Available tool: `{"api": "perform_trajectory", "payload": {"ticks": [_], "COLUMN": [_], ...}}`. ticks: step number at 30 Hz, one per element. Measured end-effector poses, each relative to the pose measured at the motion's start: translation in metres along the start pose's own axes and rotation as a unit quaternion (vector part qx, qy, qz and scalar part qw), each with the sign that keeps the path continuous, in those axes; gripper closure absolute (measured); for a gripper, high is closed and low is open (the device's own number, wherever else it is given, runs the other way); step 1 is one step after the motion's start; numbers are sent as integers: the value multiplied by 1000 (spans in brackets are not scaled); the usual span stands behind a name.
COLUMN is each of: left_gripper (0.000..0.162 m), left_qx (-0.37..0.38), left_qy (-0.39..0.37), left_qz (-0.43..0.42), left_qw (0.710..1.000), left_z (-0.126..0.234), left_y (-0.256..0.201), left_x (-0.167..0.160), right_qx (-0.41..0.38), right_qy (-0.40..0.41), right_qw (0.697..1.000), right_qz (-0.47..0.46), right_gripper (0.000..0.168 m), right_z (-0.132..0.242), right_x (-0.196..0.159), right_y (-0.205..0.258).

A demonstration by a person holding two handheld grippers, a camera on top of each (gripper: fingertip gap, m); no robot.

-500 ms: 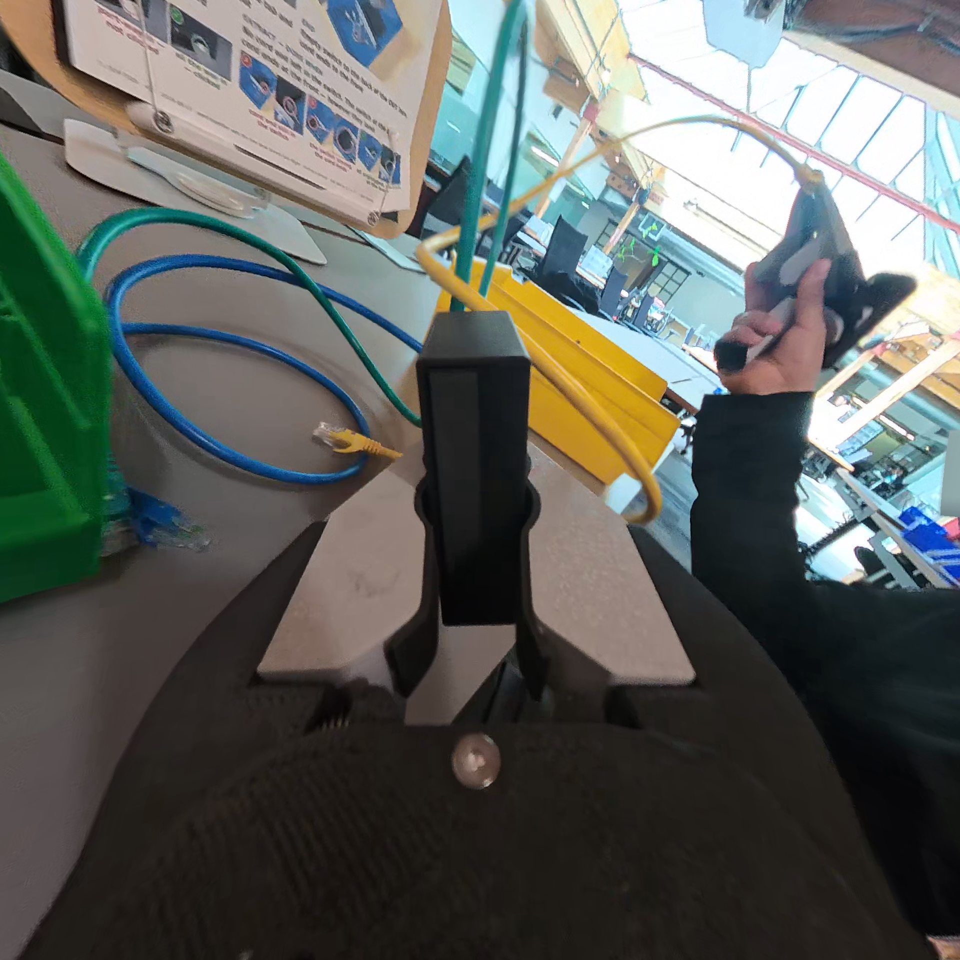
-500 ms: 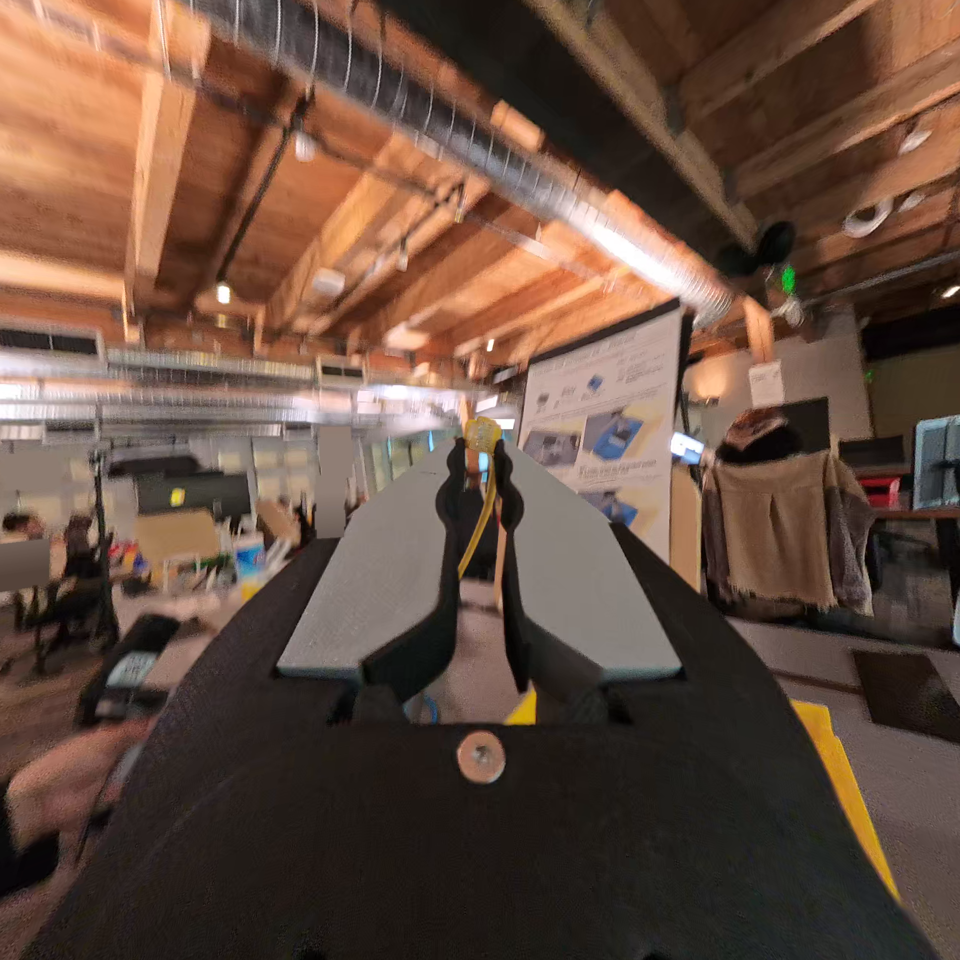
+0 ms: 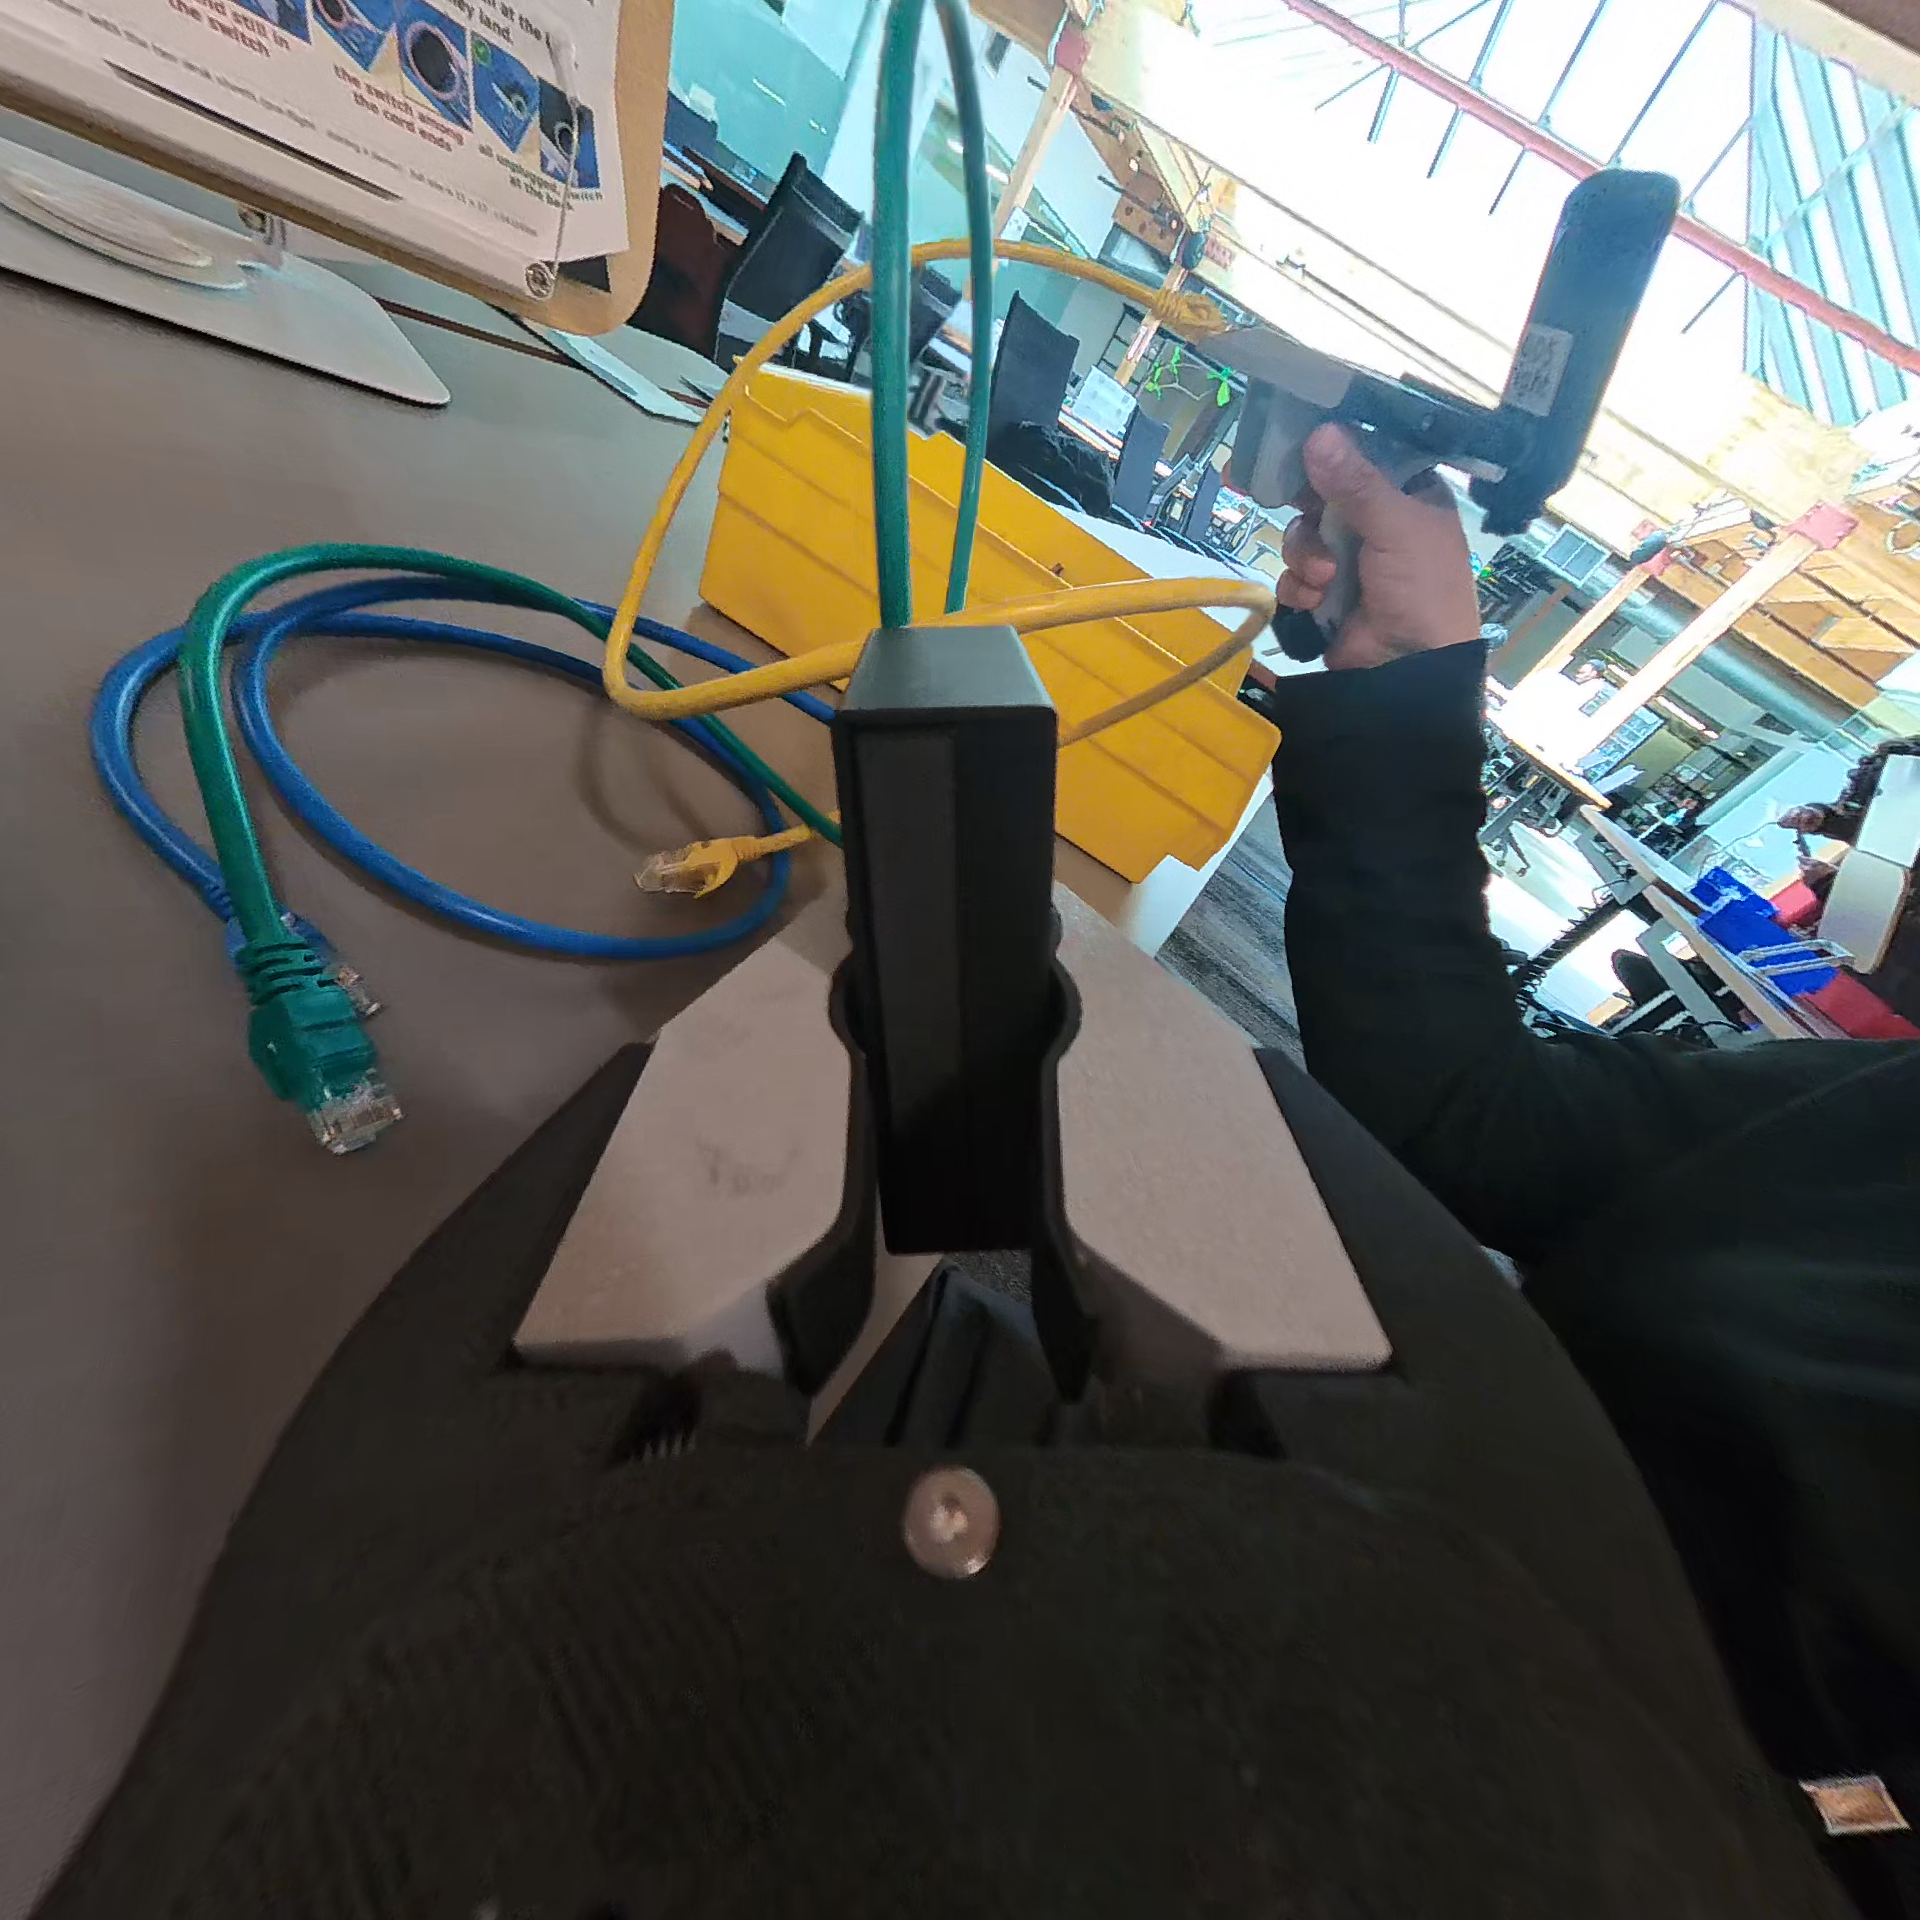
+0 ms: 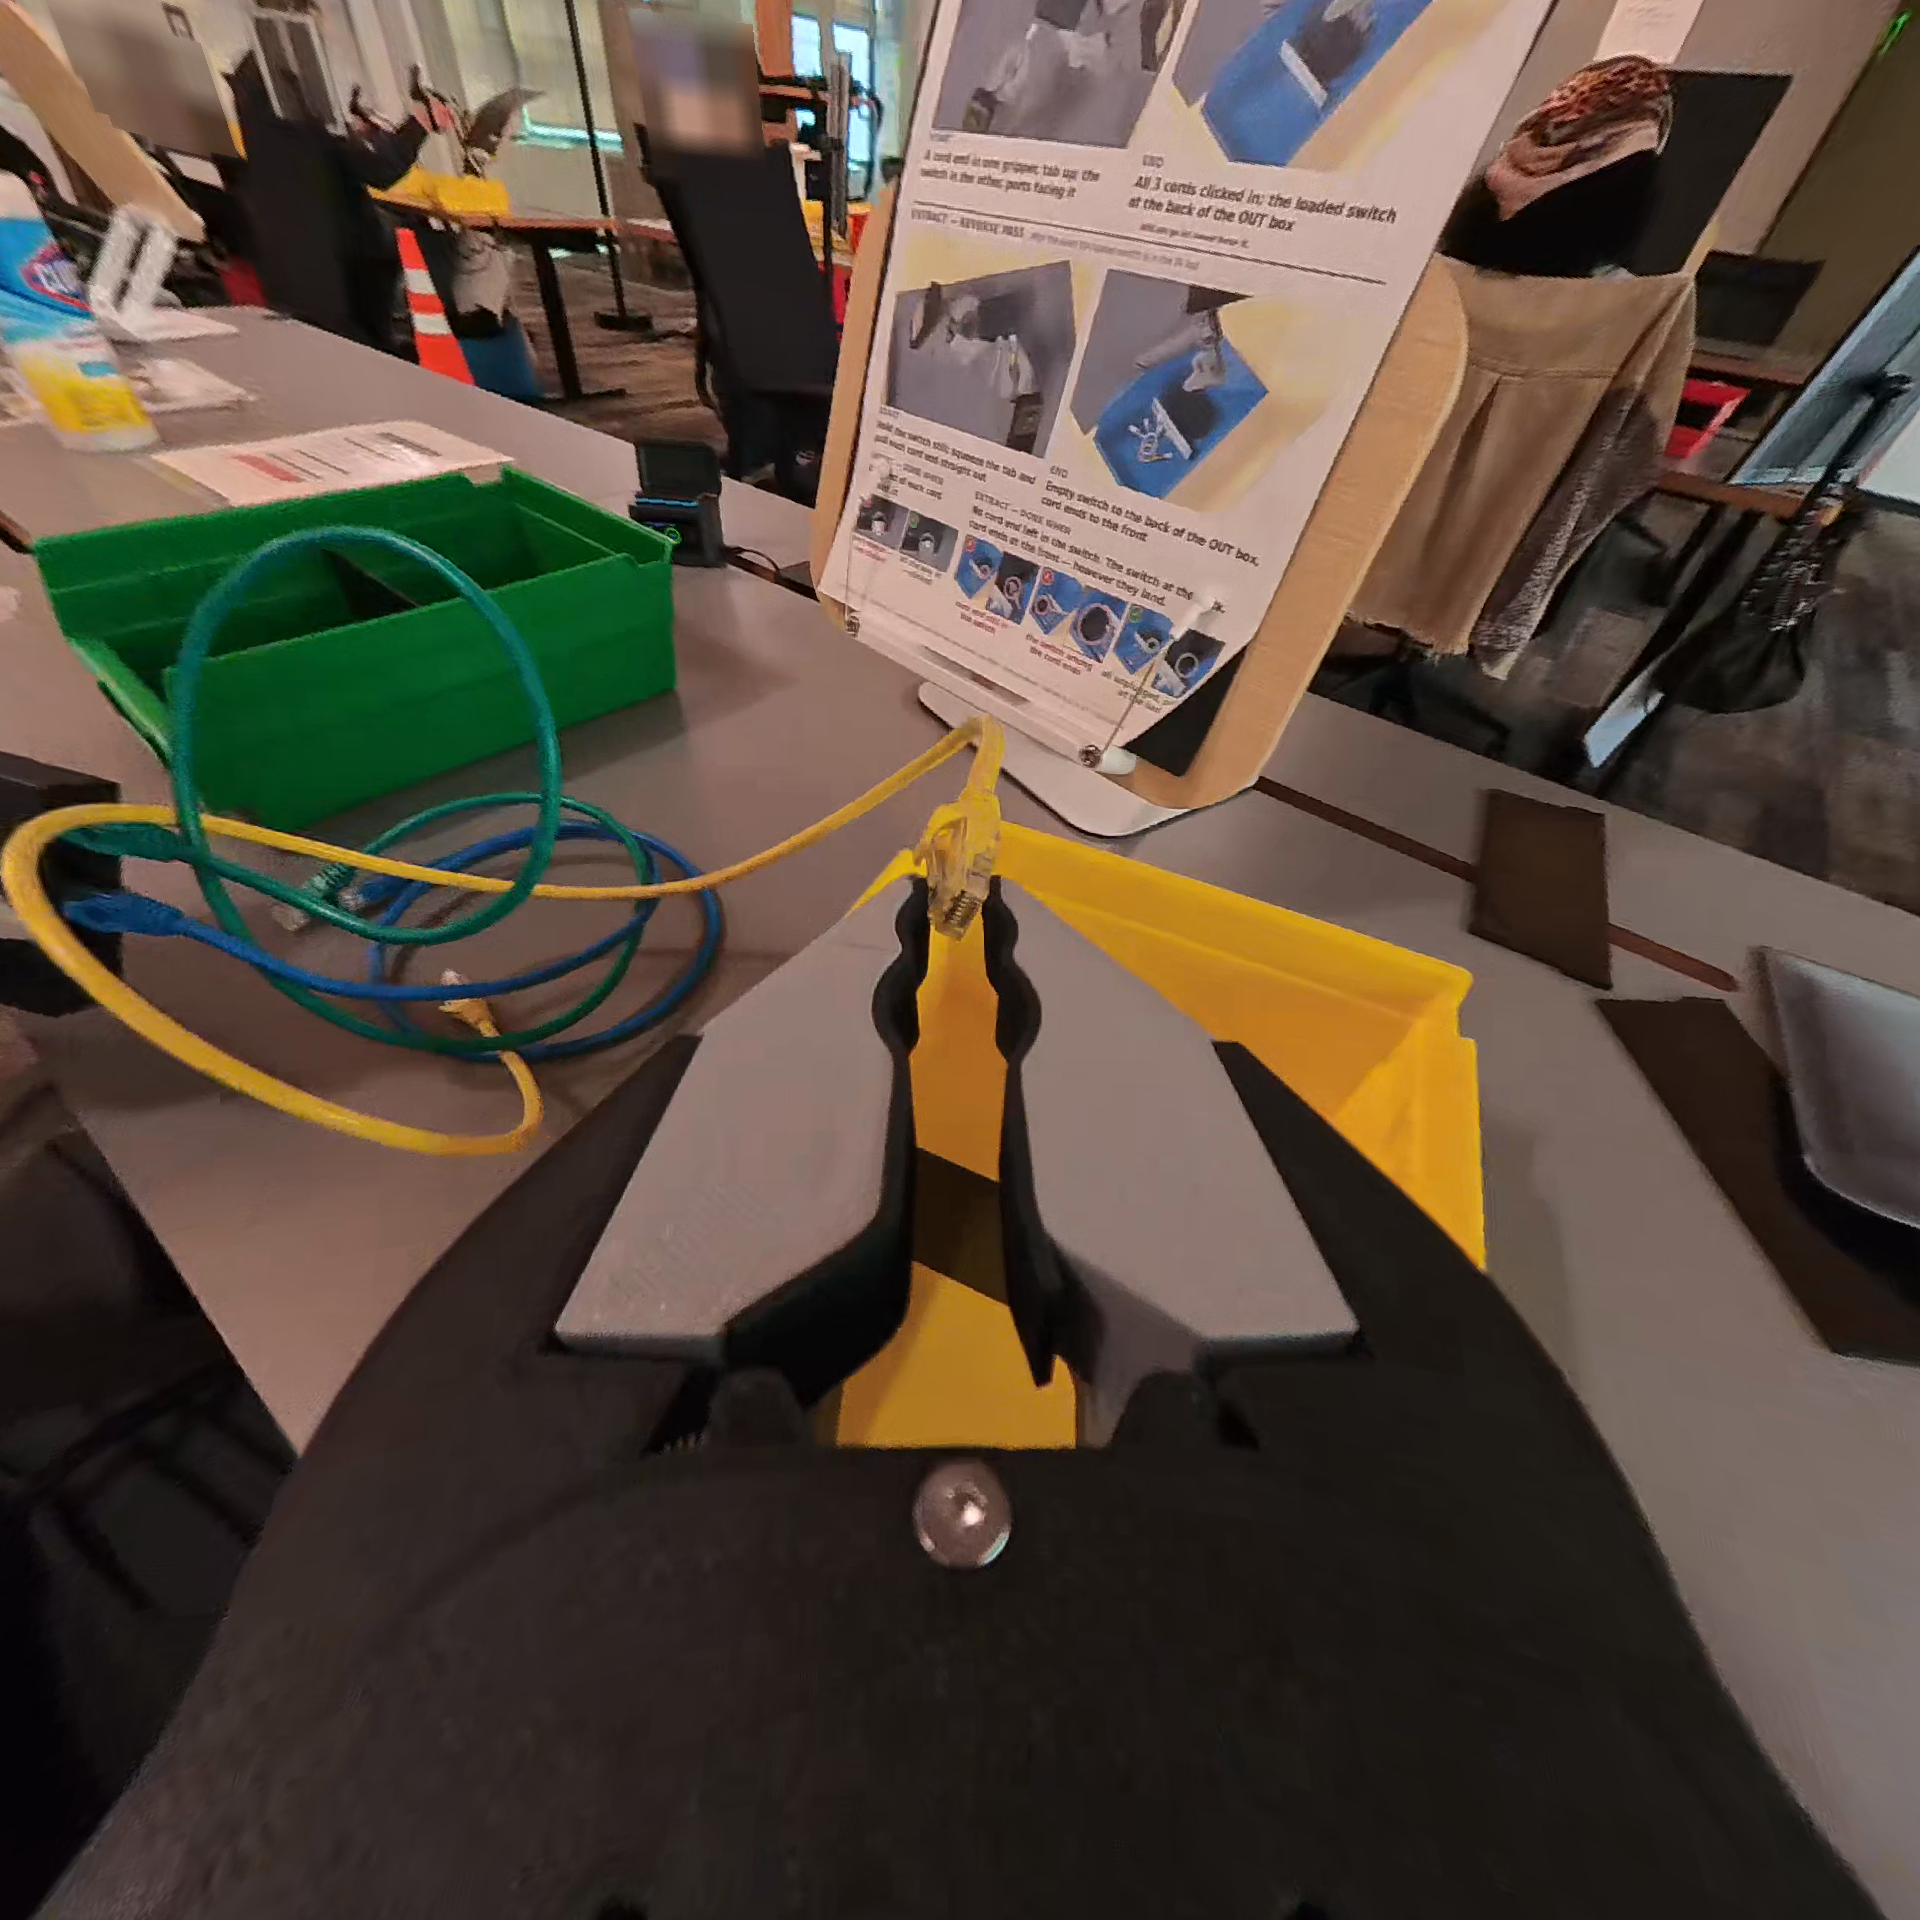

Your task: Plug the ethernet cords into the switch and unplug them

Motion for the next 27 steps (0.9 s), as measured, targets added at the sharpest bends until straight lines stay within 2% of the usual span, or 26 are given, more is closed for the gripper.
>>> {"api": "perform_trajectory", "payload": {"ticks": [2,6,9,10,13,18,23,27], "left_gripper": [135,135,135,135,135,135,135,135], "left_qx": [1,4,0,0,6,4,6,9], "left_qy": [5,9,8,10,14,17,17,20], "left_qz": [-5,-17,-19,-21,-25,-27,-32,-29], "left_qw": [1000,1000,1000,1000,1000,999,999,999], "left_z": [-1,-4,-6,-6,-6,-4,-6,-8], "left_y": [-1,-4,-7,-7,-6,-6,-7,-7], "left_x": [-1,-2,-2,-3,-4,-3,-4,-7], "right_qx": [39,233,311,319,273,307,382,420], "right_qy": [12,-37,16,50,108,148,149,179], "right_qw": [999,971,946,939,940,919,894,875], "right_qz": [-6,37,91,118,172,200,178,159], "right_gripper": [162,159,159,167,168,168,140,126], "right_z": [-2,-8,-28,-39,-71,-95,-103,-118], "right_x": [-2,13,16,13,7,-1,-2,-8], "right_y": [2,44,84,95,118,147,178,207]}}
Point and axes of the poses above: each gripper's, where its closed fingertips meet, z back along the fingers, x out of its top, y = z × x across the jaws, the point moved 10 cm from there along z, back along the fingers, and after that the axes turned 8 degrees about x, right-handed, at the moved point
